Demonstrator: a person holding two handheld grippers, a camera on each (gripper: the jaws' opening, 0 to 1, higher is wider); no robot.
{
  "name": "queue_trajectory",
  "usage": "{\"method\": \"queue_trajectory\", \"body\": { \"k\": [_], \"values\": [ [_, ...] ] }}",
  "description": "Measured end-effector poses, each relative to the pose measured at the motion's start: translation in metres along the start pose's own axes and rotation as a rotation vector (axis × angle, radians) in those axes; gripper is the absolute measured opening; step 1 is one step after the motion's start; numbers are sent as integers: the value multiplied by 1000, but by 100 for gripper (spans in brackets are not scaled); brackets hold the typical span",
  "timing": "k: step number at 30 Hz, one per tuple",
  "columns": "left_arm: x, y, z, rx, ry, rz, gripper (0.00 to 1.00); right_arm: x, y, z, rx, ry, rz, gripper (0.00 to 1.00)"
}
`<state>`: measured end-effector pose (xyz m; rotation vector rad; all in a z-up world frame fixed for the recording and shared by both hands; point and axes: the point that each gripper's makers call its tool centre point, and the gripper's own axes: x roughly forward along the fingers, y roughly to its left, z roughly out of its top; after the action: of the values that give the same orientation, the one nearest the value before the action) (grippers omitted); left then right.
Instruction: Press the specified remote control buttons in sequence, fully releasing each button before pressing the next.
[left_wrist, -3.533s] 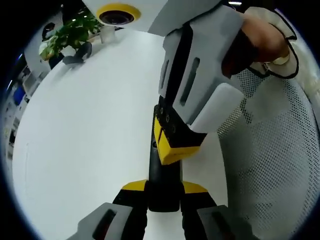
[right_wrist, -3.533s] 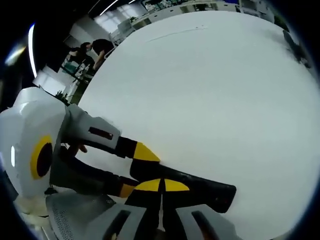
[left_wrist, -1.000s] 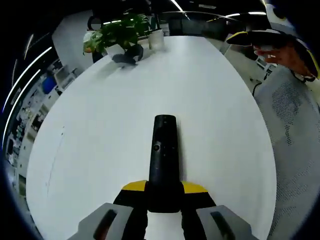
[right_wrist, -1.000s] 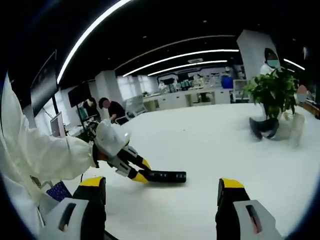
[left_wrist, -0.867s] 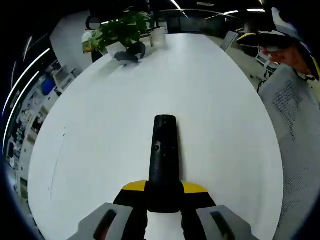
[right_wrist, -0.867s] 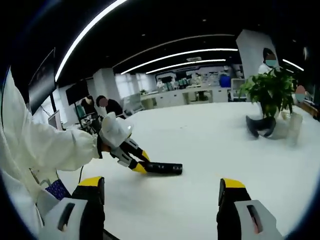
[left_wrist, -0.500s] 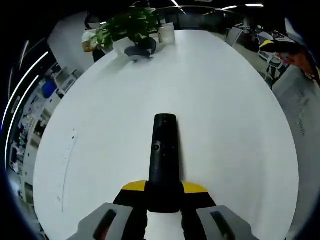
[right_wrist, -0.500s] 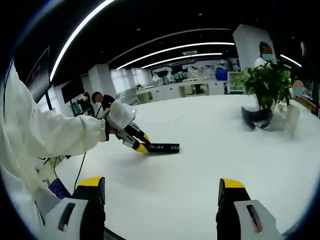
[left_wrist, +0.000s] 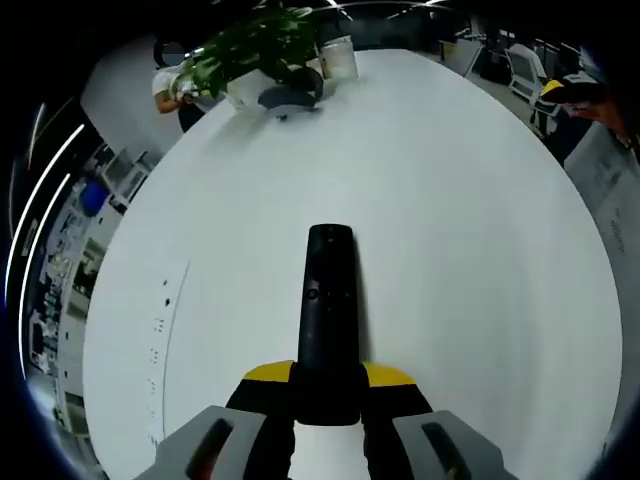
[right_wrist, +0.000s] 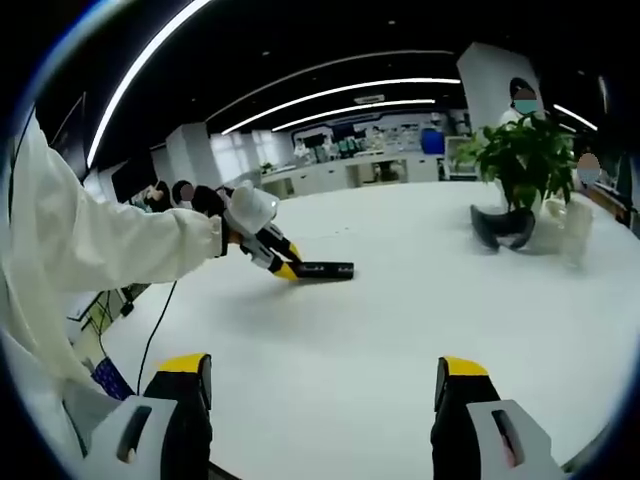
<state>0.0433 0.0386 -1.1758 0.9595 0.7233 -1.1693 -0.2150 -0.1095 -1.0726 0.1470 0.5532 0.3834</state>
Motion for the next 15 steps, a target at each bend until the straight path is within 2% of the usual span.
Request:
{"method": "queue_trajectory", "body": {
  "k": [5, 8, 11, 12, 14, 15],
  "values": [
    [5, 5, 6, 10, -4, -7, 22, 3, -6, -9, 17, 21, -7, 92],
    [9, 5, 5, 22, 1, -13, 22, 2, -7, -8, 51, 16, -1, 92],
    [13, 2, 1, 27, 8, -36, 23, 2, -8, -8, 47, 20, -5, 91],
    [16, 4, 6, 75, -15, -29, 23, 2, -8, -9, 45, 25, -6, 91],
    [24, 1, 3, 36, 0, -33, 23, 2, -8, -8, 49, 20, -6, 91],
    [18, 4, 3, 24, 4, -36, 23, 1, -8, -7, 53, 17, -5, 91]
  ]
}}
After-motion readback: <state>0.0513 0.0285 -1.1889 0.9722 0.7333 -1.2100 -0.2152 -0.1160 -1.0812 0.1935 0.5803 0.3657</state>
